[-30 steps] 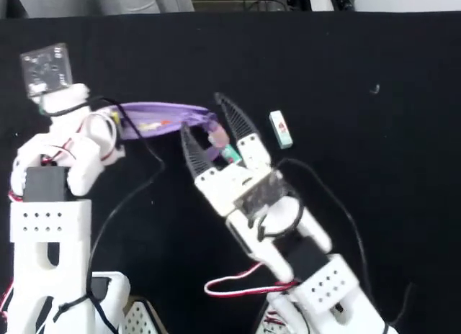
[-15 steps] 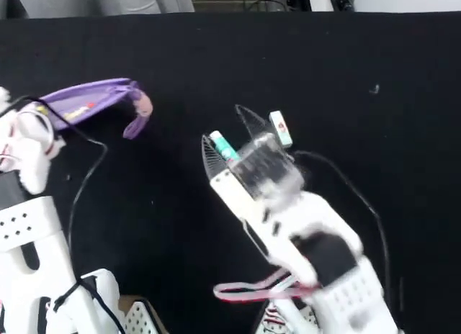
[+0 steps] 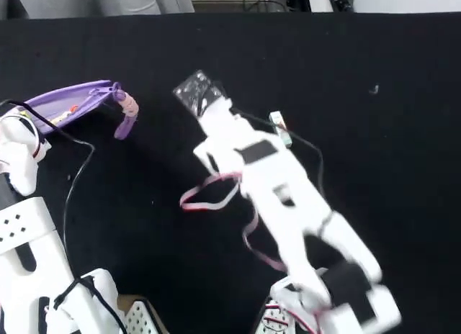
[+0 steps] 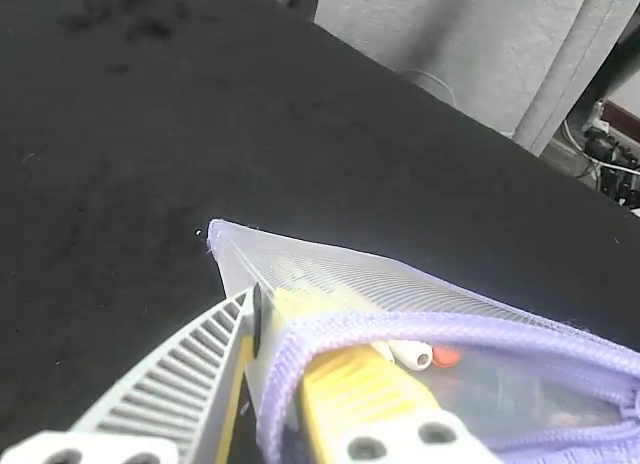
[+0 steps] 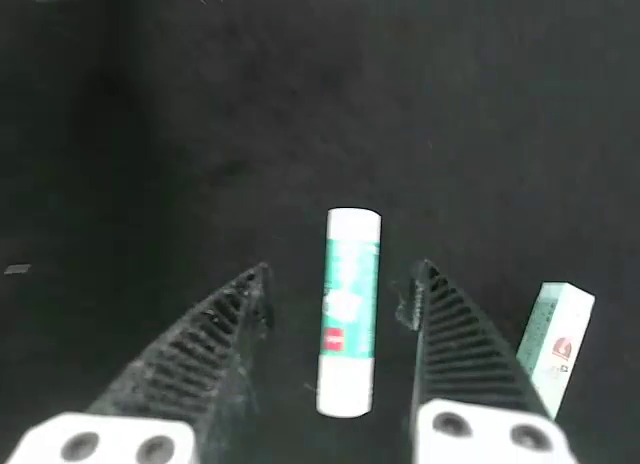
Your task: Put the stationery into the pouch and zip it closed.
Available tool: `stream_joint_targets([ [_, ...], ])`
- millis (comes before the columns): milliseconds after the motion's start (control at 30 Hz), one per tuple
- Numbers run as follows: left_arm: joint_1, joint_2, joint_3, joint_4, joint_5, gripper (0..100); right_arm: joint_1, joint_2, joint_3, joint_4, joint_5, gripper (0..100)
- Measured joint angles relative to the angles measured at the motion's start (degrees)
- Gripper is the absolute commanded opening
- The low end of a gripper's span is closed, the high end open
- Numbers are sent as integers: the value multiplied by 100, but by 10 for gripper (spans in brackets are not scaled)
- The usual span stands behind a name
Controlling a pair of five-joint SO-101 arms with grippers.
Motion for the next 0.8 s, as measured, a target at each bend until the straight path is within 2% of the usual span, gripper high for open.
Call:
stream_joint_targets([
  [200,0,0,0,0,0,29,378,1943,-1301,229,0,208],
  [500,0,0,0,0,0,29,413,3657,-2725,835,9,204],
  [567,0,0,0,0,0,29,422,3851,-2980,1029,9,155],
  [667,0,0,0,0,0,29,404,4044,-3402,1407,9,25],
  [700,0,0,0,0,0,29,422,4105,-3534,1521,9,6],
  [800,0,0,0,0,0,29,510,4255,-3771,1688,9,38],
])
